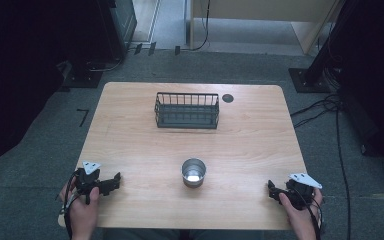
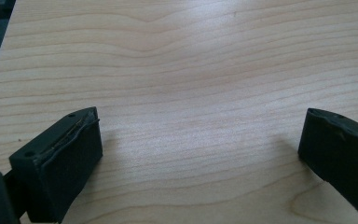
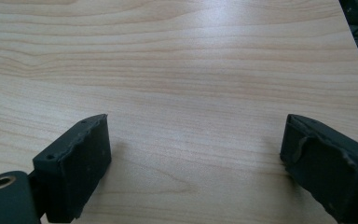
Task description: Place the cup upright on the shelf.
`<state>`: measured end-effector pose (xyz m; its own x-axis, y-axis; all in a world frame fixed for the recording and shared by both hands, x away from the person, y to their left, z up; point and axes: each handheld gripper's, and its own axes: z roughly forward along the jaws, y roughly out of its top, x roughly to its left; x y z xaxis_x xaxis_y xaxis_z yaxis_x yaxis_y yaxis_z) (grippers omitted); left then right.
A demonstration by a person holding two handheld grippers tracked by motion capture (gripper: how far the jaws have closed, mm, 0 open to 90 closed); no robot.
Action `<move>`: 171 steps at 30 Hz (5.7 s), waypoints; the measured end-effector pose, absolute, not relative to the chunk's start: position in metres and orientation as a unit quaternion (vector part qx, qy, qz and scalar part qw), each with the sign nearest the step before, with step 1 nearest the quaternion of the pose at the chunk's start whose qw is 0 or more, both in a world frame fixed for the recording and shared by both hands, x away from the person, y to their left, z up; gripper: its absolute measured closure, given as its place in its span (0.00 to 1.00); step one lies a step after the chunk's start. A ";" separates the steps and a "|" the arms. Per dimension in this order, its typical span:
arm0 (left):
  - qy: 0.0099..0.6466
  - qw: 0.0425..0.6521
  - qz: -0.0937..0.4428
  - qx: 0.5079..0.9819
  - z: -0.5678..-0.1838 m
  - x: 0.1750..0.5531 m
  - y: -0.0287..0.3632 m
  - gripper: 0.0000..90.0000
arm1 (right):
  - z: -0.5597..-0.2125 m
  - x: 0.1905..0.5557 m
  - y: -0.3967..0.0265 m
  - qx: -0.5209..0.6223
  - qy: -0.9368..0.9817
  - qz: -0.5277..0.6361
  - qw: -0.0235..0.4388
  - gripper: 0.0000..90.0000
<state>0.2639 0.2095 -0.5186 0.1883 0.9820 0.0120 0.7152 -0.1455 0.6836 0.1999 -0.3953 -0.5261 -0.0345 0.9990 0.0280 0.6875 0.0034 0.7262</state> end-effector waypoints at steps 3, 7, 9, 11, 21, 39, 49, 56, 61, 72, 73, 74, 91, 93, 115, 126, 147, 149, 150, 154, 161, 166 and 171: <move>0.592 0.281 0.239 0.717 -0.519 0.264 0.209 0.00 | -0.526 0.200 -0.395 0.642 0.657 0.293 0.265 0.09; 0.592 0.281 0.239 0.717 -0.519 0.264 0.209 0.00 | -0.525 0.199 -0.393 0.642 0.658 0.286 0.270 0.08; 0.592 0.281 0.239 0.717 -0.519 0.264 0.209 0.00 | -0.523 0.198 -0.391 0.643 0.660 0.285 0.263 0.07; 0.592 0.281 0.239 0.717 -0.519 0.264 0.209 0.00 | -0.517 0.197 -0.388 0.642 0.659 0.296 0.258 0.06; 0.592 0.281 0.239 0.717 -0.519 0.264 0.209 0.00 | -0.493 0.198 -0.366 0.610 0.675 0.325 0.258 0.06; 0.592 0.281 0.239 0.717 -0.519 0.264 0.209 0.00 | -0.466 0.205 -0.312 0.550 0.715 0.354 0.246 0.06; 0.592 0.281 0.239 0.717 -0.519 0.264 0.209 0.00 | -0.463 0.209 -0.290 0.529 0.732 0.358 0.236 0.06; 0.592 0.281 0.239 0.717 -0.519 0.264 0.209 0.00 | -0.467 0.211 -0.272 0.516 0.744 0.362 0.223 0.06; 0.591 0.281 0.239 0.717 -0.519 0.264 0.209 0.00 | -0.466 0.212 -0.260 0.504 0.750 0.370 0.216 0.06; 0.591 0.281 0.239 0.717 -0.519 0.264 0.209 0.00 | -0.466 0.211 -0.234 0.478 0.765 0.385 0.195 0.06; 0.592 0.281 0.239 0.717 -0.519 0.264 0.209 0.00 | -0.466 0.212 -0.232 0.476 0.766 0.387 0.192 0.06; 0.591 0.281 0.239 0.717 -0.519 0.264 0.209 0.00 | -0.466 0.212 -0.232 0.476 0.766 0.387 0.192 0.06; 0.592 0.281 0.239 0.717 -0.519 0.264 0.209 0.00 | -0.471 0.216 -0.202 0.453 0.780 0.393 0.177 0.07; 0.591 0.281 0.239 0.717 -0.519 0.264 0.209 0.00 | -0.471 0.217 -0.200 0.453 0.780 0.394 0.174 0.07; 0.591 0.281 0.239 0.717 -0.519 0.264 0.209 0.00 | -0.477 0.230 -0.165 0.440 0.789 0.389 0.183 0.08; 0.592 0.281 0.239 0.717 -0.519 0.264 0.209 0.00 | -0.482 0.237 -0.151 0.445 0.788 0.384 0.184 0.11; 0.591 0.281 0.239 0.717 -0.519 0.264 0.209 0.00 | -0.483 0.241 -0.148 0.448 0.782 0.380 0.211 0.20; 0.592 0.281 0.239 0.717 -0.519 0.264 0.209 0.00 | -0.481 0.242 -0.149 0.446 0.780 0.386 0.210 0.20; 0.591 0.281 0.239 0.717 -0.519 0.264 0.209 0.00 | -0.479 0.242 -0.150 0.445 0.780 0.387 0.210 0.20; 0.591 0.281 0.239 0.717 -0.519 0.264 0.209 0.00 | -0.471 0.246 -0.152 0.447 0.776 0.394 0.207 0.20; 0.591 0.281 0.239 0.717 -0.519 0.264 0.209 0.00 | -0.462 0.253 -0.152 0.444 0.777 0.396 0.206 0.20; 0.591 0.281 0.239 0.717 -0.519 0.264 0.209 0.00 | -0.456 0.259 -0.152 0.439 0.780 0.397 0.205 0.20; 0.591 0.281 0.239 0.717 -0.519 0.264 0.209 0.00 | -0.450 0.265 -0.152 0.439 0.779 0.398 0.207 0.20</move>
<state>0.2643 0.2088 -0.5188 0.1863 0.9824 0.0106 0.7136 -0.1427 0.6859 0.2652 -0.1523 -0.4501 -0.5285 0.8485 0.0273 0.5195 0.2978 0.8009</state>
